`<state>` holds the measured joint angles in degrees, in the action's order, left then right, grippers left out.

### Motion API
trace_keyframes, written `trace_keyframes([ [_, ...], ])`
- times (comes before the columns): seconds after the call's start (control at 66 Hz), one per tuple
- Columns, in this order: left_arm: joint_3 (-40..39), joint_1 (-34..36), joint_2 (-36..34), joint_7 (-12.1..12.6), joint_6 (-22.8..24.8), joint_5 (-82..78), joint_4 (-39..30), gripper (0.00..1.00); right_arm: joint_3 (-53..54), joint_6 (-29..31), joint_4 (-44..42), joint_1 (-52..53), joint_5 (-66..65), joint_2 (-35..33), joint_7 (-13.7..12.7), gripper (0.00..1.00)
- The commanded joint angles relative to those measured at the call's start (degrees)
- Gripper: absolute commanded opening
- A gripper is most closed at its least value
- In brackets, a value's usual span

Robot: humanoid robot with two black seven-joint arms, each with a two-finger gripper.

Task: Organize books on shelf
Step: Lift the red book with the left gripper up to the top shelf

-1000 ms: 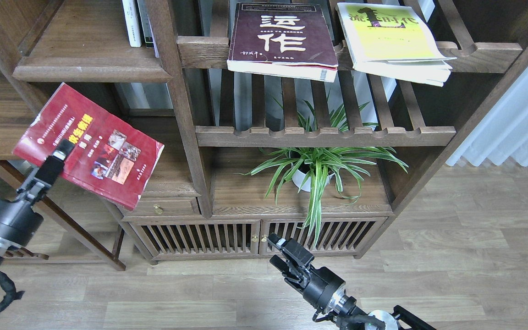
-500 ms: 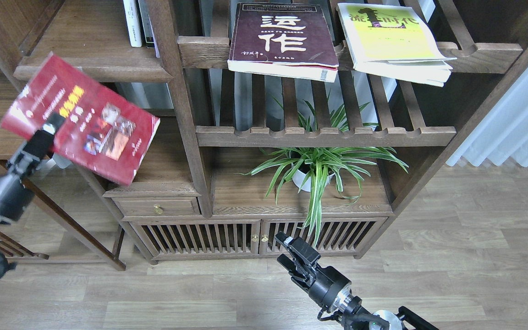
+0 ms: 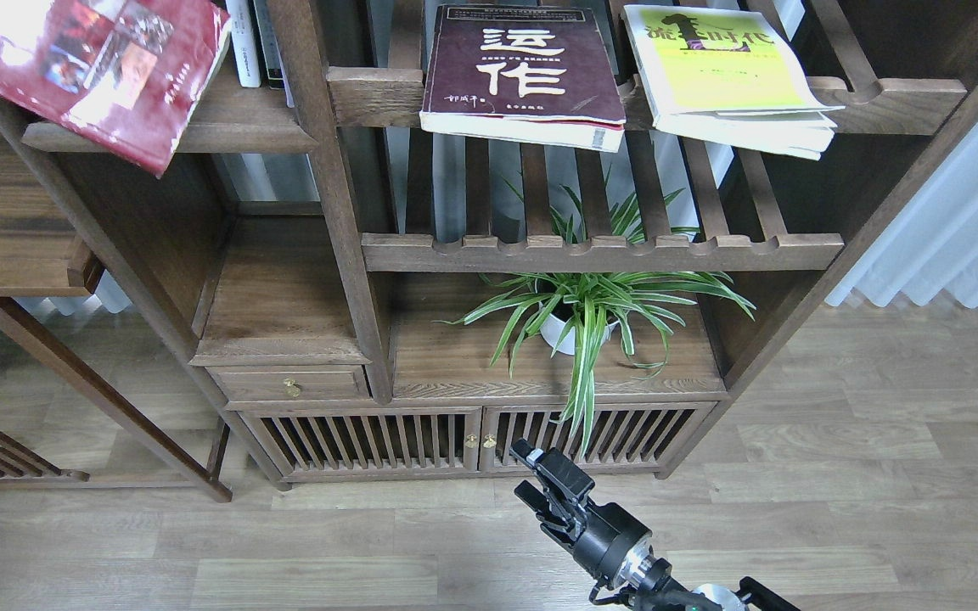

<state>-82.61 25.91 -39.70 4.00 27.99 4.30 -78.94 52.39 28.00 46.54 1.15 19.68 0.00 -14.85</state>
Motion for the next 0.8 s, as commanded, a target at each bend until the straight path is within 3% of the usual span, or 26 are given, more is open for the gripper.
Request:
trace_keyframes([
  [0.0,0.9,1.2,-1.7,0.3,0.0,-0.6,0.4,0.06,0.0,0.0,0.0,0.0,0.0,0.0,0.0,1.0],
  [0.167,1.4,6.6,-1.6,7.3,0.0,-3.2,1.1,0.06,0.0,0.0,0.1,0.0,0.0,0.0,0.0,1.0],
  [0.561,1.1,13.3,-1.9,7.7,0.0,-15.4,4.5,0.06,0.1,0.0,0.1,-0.5,0.1,0.0,0.0,1.0],
  [0.788,1.7,18.9,-2.0,9.5,0.0,-20.7,9.2,0.06,0.1,0.0,0.1,-0.6,0.1,0.0,0.0,1.0],
])
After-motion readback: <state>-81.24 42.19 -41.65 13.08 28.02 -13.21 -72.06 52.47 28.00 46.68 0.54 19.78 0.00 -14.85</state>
